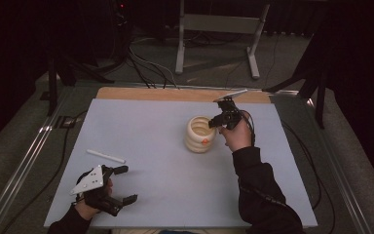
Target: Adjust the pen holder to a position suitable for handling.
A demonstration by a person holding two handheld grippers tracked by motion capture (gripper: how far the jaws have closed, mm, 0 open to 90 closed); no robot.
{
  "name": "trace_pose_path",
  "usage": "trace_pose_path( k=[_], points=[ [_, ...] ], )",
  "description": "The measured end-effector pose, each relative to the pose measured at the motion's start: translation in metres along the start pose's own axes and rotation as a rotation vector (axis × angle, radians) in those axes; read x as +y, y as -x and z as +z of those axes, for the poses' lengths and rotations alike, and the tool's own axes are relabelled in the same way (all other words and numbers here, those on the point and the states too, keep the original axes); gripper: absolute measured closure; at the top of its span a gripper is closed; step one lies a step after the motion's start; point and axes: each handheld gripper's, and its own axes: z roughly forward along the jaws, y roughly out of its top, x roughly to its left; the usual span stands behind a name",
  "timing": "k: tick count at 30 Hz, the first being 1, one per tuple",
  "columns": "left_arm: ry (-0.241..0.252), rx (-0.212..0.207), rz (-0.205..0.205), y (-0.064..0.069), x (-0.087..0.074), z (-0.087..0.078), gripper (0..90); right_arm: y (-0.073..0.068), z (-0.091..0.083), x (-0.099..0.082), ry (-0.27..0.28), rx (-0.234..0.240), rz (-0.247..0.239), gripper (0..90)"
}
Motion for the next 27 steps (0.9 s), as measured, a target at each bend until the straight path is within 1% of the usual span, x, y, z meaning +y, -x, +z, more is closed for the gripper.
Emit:
trace_pose_path(
  k=[5,10,15,18,24,27],
  points=[
    [0.005,0.001,-0.002,0.0,0.0,0.0,0.1,-0.012,0.0,-0.009,-0.022,0.002,-0.029,71.5],
    [0.004,0.0,0.0,0.0,0.0,0.0,0.1,-0.024,0.005,-0.013,-0.046,0.007,-0.051,71.5],
    [0.005,-0.001,0.001,0.0,0.001,0.0,0.1,-0.039,0.014,-0.012,-0.059,0.017,-0.076,71.5],
    [0.005,-0.001,-0.002,0.0,0.0,-0.001,0.1,-0.046,0.019,-0.01,-0.064,0.019,-0.079,71.6],
    [0.004,-0.004,-0.001,0.0,0.0,-0.001,0.1,-0.055,0.029,-0.006,-0.077,0.017,-0.086,71.6],
    [0.006,-0.004,-0.002,0.0,0.0,-0.001,0.1,-0.059,0.031,-0.004,-0.075,0.014,-0.086,71.6]
  ],
)
